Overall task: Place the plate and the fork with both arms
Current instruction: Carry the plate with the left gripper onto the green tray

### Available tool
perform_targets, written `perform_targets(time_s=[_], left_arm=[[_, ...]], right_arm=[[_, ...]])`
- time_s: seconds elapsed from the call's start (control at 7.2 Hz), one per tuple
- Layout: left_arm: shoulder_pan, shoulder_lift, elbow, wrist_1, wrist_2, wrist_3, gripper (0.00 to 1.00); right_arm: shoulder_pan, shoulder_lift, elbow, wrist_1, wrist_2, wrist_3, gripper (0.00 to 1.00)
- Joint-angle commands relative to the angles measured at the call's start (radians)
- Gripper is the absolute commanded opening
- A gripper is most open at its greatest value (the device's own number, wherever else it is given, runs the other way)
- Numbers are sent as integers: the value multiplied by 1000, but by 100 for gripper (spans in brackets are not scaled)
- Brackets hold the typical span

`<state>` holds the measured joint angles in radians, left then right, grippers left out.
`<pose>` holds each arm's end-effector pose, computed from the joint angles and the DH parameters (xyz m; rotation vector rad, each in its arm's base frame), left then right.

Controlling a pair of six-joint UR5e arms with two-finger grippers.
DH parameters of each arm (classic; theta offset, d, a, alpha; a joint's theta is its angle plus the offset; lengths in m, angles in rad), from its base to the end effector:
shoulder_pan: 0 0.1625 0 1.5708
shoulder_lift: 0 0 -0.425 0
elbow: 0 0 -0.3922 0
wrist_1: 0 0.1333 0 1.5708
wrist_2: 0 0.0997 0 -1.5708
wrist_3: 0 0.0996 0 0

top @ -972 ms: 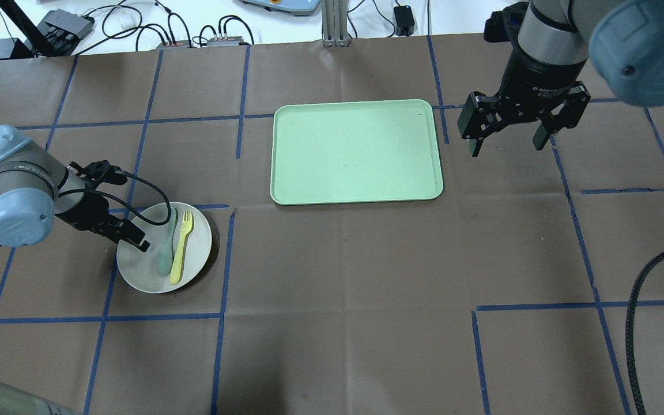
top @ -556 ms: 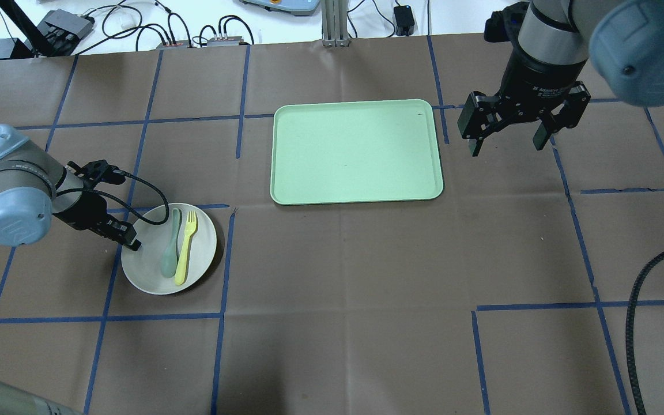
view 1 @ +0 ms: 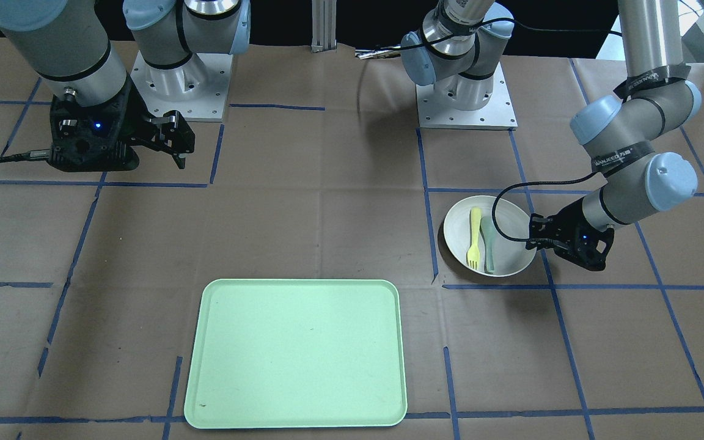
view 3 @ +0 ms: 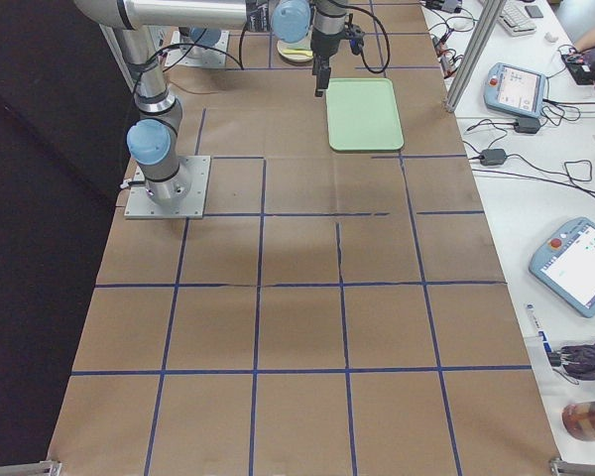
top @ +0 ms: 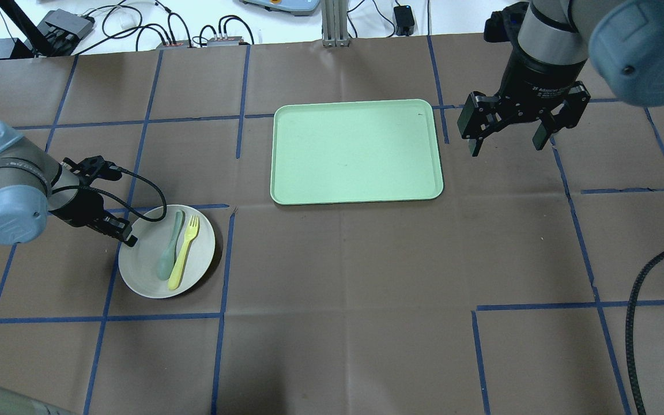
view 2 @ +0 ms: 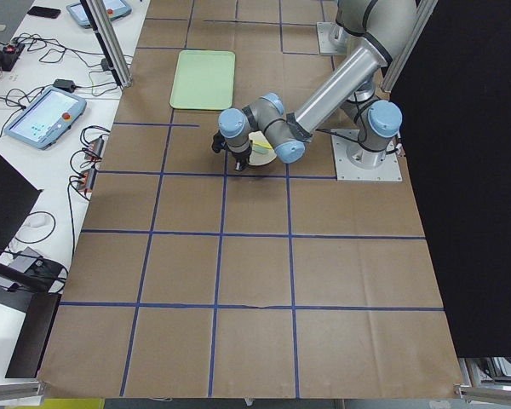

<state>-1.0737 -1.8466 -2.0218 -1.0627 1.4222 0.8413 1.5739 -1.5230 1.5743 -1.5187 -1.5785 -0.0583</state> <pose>0.1011 -0.4967 0.1930 -0.4713 -2.8491 -0.1153 0.1341 -0.5005 0.4575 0.0968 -3.1310 -0.1624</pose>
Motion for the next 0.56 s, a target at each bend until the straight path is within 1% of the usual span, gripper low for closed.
perform_targets(time_s=[0.0,0.14,0.28,0.42], left_arm=[[-17,44,2,-34,-132,-179,0],[-66,43,3,-34,-185,-244,0],[-136,41,11,-33,-212,-369,0],[-200,32,46,-28,-268,-483,0]], right_arm=[[0,0,0,0,0,0,100],[0,0,1,0,0,0,100],[0,0,1,0,0,0,100],[0,0,1,0,0,0,100]])
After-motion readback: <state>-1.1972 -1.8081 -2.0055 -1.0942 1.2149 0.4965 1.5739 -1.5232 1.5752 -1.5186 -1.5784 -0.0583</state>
